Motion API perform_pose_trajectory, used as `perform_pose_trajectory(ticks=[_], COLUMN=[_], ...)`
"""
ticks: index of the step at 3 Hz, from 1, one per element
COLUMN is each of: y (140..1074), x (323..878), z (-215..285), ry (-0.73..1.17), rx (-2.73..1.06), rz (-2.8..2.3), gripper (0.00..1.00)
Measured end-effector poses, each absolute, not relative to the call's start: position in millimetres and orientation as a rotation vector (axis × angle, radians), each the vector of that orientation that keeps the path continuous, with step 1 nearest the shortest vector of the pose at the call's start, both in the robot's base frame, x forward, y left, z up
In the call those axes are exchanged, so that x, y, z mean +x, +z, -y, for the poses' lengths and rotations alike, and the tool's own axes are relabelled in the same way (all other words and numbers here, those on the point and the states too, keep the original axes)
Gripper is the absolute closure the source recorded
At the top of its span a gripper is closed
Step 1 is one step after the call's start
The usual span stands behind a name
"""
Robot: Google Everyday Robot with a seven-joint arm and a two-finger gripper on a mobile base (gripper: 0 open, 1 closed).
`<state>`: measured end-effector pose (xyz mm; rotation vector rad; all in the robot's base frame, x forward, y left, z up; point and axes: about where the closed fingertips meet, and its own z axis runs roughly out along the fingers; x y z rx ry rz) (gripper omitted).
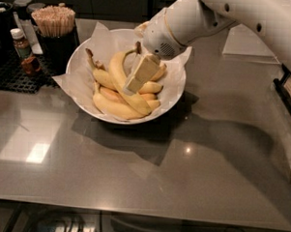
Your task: Pick banana from white bowl
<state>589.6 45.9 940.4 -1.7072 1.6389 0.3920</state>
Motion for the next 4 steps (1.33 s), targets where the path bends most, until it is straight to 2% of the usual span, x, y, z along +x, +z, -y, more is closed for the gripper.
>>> perform_pose_trajectory(ticks=[4], y=[908.9], x=[587.9], z=[-72.6], ry=[0.476], rx=[-1.578], rz=[-1.687], gripper=[0.0])
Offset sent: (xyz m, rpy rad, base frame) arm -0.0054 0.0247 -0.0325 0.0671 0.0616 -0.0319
